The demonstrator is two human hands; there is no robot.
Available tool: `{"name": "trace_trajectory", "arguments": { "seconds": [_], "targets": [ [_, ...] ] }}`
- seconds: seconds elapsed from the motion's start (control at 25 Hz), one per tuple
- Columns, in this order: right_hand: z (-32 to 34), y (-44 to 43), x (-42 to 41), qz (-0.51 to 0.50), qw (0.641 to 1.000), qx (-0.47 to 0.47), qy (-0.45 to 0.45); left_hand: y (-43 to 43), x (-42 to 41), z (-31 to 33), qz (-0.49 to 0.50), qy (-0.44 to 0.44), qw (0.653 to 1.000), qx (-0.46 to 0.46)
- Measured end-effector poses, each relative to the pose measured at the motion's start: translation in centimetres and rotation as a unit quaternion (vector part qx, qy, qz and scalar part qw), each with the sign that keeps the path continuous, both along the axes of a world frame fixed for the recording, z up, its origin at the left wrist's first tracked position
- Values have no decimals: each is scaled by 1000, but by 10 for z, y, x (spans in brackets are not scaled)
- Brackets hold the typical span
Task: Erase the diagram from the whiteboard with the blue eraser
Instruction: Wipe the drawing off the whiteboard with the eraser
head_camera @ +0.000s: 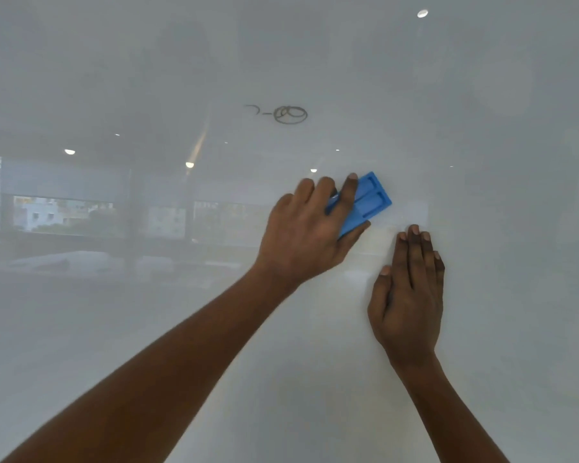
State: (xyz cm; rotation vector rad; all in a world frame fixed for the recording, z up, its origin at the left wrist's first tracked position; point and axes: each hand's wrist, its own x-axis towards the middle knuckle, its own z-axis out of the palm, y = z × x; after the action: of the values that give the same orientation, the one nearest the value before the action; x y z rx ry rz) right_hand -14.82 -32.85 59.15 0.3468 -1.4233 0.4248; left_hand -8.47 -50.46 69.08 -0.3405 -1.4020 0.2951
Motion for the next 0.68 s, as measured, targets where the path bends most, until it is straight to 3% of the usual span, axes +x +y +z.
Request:
{"name": "trace_trajectory", "arguments": {
  "seconds": [0.08, 0.2, 0.32, 0.44, 0.56, 0.68],
  "targets": [
    [0, 1, 1, 0, 1000, 1, -7, -17, 0, 9, -10, 21, 1000, 12],
    [0, 0, 1, -6, 1000, 2, -7, -80, 7, 35, 20, 55, 978, 202],
    [-1, -2, -1, -15, 1000, -1, -11, -144, 21, 63, 23, 34, 896, 443],
    [-1, -4, -3, -27, 1000, -1, -10, -141, 17, 80, 25, 57, 838, 543],
    [-1, -6, -3, -33, 999, -2, -12, -89, 9, 89, 27, 43, 862, 504],
    [0, -5, -2, -37, 999, -1, -7, -20, 1, 86, 9, -9, 950, 312]
  ]
}}
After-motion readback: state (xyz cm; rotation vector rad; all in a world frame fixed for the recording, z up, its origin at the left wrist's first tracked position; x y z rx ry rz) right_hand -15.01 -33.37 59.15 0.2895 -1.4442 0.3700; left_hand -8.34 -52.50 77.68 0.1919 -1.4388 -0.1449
